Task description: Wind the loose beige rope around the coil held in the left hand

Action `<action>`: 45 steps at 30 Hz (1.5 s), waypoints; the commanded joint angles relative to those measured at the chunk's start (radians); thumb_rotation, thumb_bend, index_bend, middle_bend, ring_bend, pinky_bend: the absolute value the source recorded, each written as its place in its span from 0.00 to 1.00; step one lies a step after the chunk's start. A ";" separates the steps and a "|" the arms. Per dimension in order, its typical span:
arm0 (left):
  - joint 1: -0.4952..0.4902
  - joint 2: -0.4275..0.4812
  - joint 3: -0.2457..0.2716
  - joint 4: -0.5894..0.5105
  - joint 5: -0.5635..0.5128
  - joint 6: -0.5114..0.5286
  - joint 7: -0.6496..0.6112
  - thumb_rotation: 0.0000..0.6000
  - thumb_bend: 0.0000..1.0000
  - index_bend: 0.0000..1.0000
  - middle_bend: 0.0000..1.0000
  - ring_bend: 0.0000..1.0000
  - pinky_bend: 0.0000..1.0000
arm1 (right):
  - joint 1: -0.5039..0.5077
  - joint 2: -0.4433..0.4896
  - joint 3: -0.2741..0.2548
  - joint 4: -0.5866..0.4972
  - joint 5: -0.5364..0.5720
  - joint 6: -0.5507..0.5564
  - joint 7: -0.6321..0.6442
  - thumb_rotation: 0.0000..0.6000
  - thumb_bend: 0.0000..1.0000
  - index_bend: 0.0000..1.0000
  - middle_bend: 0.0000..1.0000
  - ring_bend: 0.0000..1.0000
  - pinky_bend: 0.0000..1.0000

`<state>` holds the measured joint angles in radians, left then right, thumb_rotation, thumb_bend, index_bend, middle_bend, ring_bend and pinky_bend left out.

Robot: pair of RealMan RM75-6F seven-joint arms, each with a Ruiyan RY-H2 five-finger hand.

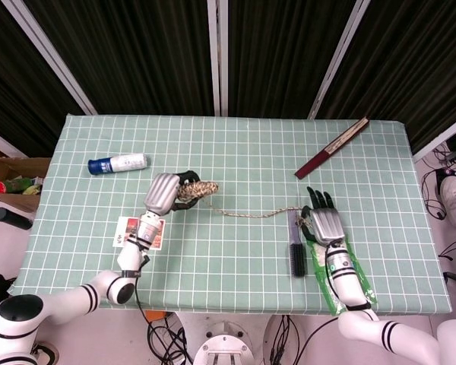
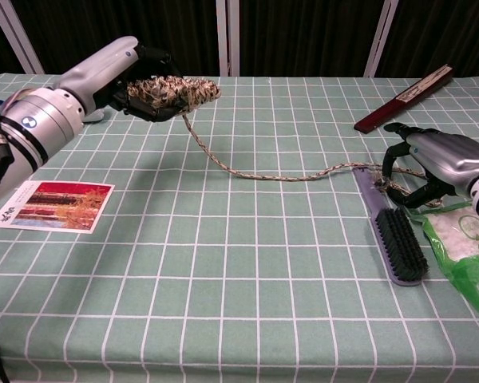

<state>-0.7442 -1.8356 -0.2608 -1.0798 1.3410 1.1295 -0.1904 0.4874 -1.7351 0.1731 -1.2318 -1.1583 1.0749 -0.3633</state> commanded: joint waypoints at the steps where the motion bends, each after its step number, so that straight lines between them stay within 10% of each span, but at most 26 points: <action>1: 0.001 0.002 0.000 -0.002 -0.001 0.000 0.001 1.00 0.37 0.70 0.70 0.63 0.75 | 0.003 -0.006 -0.001 0.011 -0.005 0.001 0.004 1.00 0.38 0.52 0.00 0.00 0.00; 25: -0.001 -0.001 -0.005 0.008 -0.009 -0.020 -0.041 1.00 0.37 0.70 0.70 0.64 0.75 | -0.009 -0.038 -0.015 0.072 -0.095 0.074 0.105 1.00 0.44 0.78 0.03 0.00 0.00; 33: 0.003 0.009 -0.036 -0.011 -0.049 -0.041 -0.091 1.00 0.37 0.70 0.71 0.64 0.75 | -0.049 0.026 -0.067 -0.001 -0.273 0.248 0.169 1.00 0.48 0.99 0.06 0.00 0.00; 45: -0.034 0.002 -0.096 -0.046 -0.132 -0.132 -0.135 1.00 0.39 0.72 0.72 0.66 0.78 | 0.011 0.147 0.011 -0.270 -0.420 0.337 0.130 1.00 0.49 1.00 0.09 0.00 0.00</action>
<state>-0.7693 -1.8295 -0.3452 -1.1212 1.2250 1.0136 -0.3207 0.4728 -1.6163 0.1575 -1.4520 -1.5497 1.4087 -0.2127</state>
